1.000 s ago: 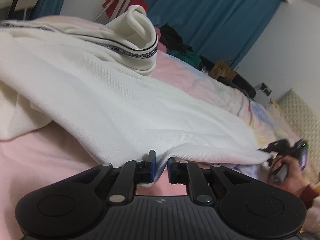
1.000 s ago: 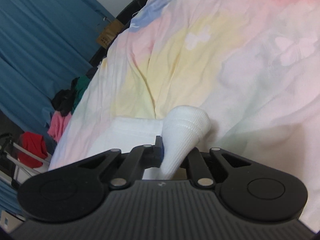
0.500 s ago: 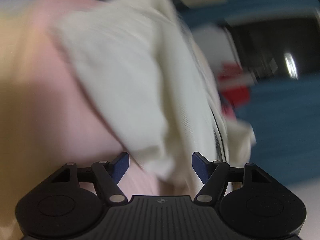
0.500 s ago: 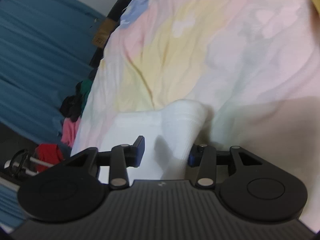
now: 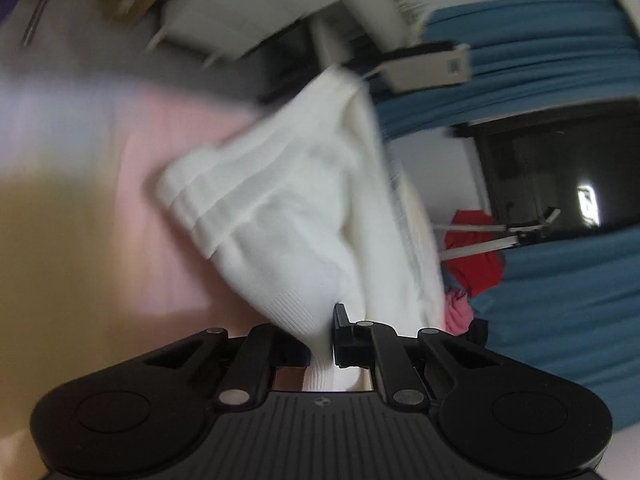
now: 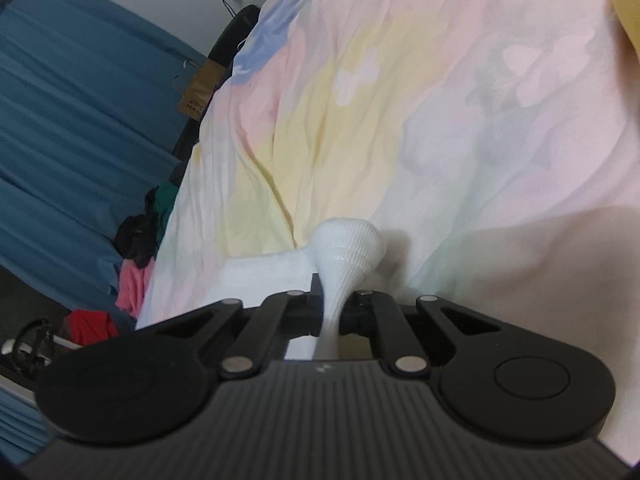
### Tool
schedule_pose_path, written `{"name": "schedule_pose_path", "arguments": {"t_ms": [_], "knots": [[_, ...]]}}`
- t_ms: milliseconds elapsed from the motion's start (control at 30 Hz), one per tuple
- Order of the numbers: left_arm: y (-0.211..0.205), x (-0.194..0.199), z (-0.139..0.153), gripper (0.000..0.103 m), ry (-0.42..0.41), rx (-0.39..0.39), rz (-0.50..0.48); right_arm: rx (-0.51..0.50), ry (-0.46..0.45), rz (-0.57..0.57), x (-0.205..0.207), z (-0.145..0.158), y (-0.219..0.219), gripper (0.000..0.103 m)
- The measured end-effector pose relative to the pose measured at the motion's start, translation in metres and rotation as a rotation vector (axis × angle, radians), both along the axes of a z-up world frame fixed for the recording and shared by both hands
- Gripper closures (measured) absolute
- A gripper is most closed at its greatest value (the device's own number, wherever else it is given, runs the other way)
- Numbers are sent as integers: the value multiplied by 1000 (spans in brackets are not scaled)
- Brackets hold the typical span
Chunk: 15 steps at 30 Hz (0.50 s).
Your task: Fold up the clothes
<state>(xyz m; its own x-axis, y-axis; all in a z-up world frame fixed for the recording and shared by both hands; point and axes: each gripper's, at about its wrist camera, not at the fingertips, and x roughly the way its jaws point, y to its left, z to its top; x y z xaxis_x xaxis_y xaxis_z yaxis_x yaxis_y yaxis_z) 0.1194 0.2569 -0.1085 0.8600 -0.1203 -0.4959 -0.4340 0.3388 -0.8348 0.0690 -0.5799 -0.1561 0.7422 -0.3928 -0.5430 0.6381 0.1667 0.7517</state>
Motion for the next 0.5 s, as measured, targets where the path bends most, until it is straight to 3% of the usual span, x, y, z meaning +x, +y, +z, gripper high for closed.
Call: {"name": "schedule_pose_path", "arguments": {"t_ms": [67,133,233,333,400,500], "knots": [[11,-10,27,94,-24,51,-12,1,-14,-3,-7,3,-4,97],[24,-17,42,95,-23,45,-53,-22,-2,-4,-14,7,-5,97],[34,-28,59,96,17,81,-104,-29,12,-28,-24,12,-3,97],[43,-31,63,96,66,88,-135,-41,51,-62,-33,19,-1,97],[49,-55,56,96,128,120,-157,-57,107,-79,-38,21,1,97],[56,-55,44,96,236,174,-192,-49,203,-102,-41,20,5,97]]}}
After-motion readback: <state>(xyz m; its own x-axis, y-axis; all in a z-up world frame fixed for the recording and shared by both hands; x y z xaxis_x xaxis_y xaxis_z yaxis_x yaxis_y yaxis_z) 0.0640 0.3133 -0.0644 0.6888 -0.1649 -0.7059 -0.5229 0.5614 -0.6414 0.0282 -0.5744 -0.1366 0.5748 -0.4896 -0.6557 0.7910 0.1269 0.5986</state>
